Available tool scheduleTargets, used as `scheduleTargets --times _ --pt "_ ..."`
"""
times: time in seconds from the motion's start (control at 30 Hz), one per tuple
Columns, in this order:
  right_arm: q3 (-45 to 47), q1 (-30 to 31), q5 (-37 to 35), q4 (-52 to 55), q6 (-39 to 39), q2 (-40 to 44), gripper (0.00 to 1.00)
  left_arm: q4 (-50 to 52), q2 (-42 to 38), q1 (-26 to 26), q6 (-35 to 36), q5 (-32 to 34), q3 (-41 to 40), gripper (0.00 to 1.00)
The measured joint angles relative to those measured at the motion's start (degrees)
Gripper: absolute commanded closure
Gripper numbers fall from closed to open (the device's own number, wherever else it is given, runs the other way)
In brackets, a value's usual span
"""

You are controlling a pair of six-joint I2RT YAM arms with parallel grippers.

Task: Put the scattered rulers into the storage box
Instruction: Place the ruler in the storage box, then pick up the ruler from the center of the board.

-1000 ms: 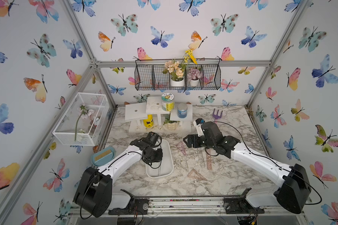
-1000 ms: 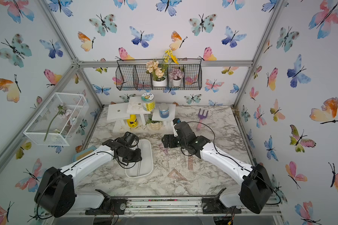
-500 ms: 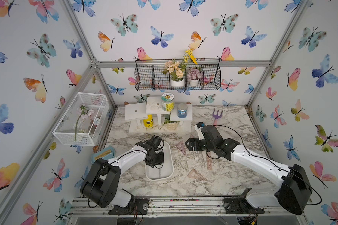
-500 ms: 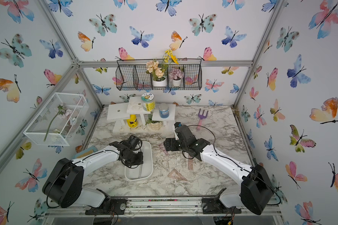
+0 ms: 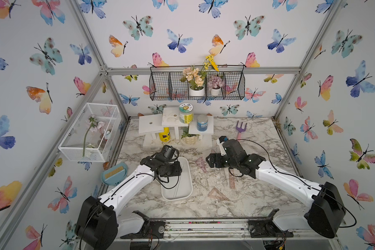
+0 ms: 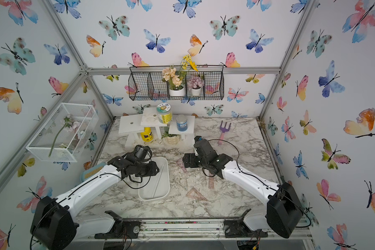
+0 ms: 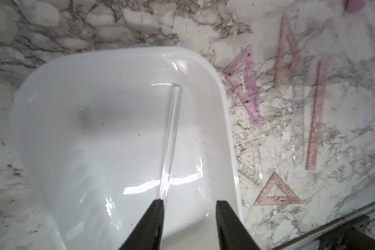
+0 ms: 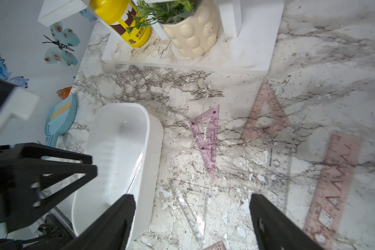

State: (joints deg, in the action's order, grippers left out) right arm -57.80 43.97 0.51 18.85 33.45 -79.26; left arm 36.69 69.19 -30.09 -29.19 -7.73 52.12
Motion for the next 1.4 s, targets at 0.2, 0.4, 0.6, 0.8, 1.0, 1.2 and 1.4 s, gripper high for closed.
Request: scheduleTargets --times 0.2,0.4,0.6,0.8,1.0,1.2,1.4 --pt "-0.22 -0.07 -4.11 3.45 0.57 -1.53 0.24 0.98 -5.14 0.00 0.50 0.42 4.79 0.52" --pt "-0.63 -0.94 -7.58 6.01 0.90 -1.95 0.37 0.00 -5.25 -0.02 1.16 -1.33 8.55 0.53" --pt "-1.62 -1.66 -10.84 8.59 1.55 -4.96 0.44 -3.50 -2.97 -0.46 0.35 -7.15 9.18 0.54" --pt "-0.07 -1.68 -11.30 9.68 2.78 -5.55 0.47 -8.63 -1.68 -3.87 -2.43 -10.25 6.25 0.56" --pt "1.53 -2.25 -11.45 10.47 3.72 -6.38 0.46 -12.66 -0.92 -7.67 -5.88 -11.96 1.55 0.56" --pt "3.28 -5.29 -11.47 10.54 4.00 -8.76 0.42 -15.78 -0.87 -9.94 -8.39 -12.20 -1.11 0.58" --pt "3.93 -8.00 -11.43 10.45 3.61 -10.67 0.41 -18.73 -0.20 -11.04 -10.27 -12.44 -2.27 0.59"
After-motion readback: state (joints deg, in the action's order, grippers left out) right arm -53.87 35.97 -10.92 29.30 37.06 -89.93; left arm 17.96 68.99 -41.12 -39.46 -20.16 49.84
